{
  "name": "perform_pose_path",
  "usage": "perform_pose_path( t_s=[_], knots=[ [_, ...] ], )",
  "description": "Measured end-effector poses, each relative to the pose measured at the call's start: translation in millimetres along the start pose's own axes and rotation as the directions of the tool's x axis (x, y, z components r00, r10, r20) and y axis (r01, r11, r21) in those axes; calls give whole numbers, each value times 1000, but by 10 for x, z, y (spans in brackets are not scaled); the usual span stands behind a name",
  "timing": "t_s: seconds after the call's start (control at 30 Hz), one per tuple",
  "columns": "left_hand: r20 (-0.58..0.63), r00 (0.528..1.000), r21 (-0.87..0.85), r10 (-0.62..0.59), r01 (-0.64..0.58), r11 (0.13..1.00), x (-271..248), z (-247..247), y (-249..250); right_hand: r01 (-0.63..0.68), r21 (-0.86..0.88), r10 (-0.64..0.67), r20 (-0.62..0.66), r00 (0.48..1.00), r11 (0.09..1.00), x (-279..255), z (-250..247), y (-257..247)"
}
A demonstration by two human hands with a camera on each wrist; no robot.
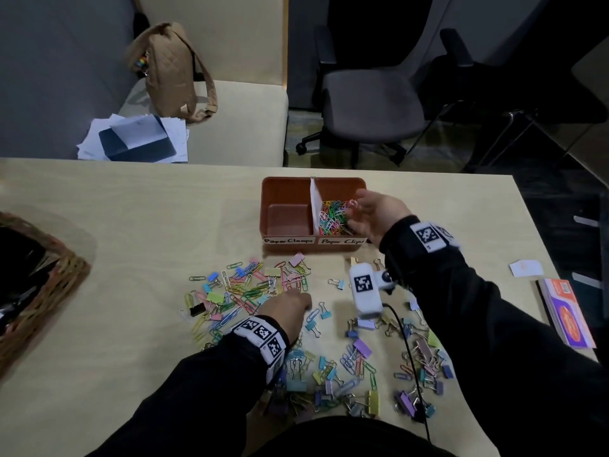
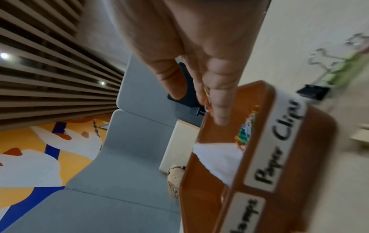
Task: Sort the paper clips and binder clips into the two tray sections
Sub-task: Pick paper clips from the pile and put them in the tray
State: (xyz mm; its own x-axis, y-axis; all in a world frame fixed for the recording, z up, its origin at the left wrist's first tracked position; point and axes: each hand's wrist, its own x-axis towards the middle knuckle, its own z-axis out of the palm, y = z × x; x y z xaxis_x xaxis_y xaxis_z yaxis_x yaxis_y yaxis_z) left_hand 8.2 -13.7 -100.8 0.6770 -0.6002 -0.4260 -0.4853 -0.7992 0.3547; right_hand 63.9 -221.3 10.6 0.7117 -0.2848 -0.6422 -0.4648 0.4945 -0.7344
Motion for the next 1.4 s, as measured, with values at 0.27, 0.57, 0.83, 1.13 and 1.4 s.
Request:
perform_pose_path(
  t_s=[0.27, 0.57, 0.83, 1.13, 1.4],
  knots=[
    [-25, 999, 19, -44, 44, 999, -28, -77, -105, 367, -772, -369, 184, 911, 519, -283, -92, 641],
    [-93, 982, -268, -162, 132, 954, -62, -161, -223, 569, -736, 50, 595, 802, -368, -225, -307, 1619],
    [-90, 983, -276, -162, 131, 952, -46, -127, -197, 506, -647, 78, 571, 818, -571, -276, -163, 1645],
    [-93, 968, -354, -234, 187, 916, 14, -83, -150, 347, -938, -74, 348, 935, -28, -223, -349, 1397],
    [15, 989, 76, -150, 149, 986, 21, -66, -83, 282, -957, -43, 280, 959, 70, -177, -280, 1317]
  ],
)
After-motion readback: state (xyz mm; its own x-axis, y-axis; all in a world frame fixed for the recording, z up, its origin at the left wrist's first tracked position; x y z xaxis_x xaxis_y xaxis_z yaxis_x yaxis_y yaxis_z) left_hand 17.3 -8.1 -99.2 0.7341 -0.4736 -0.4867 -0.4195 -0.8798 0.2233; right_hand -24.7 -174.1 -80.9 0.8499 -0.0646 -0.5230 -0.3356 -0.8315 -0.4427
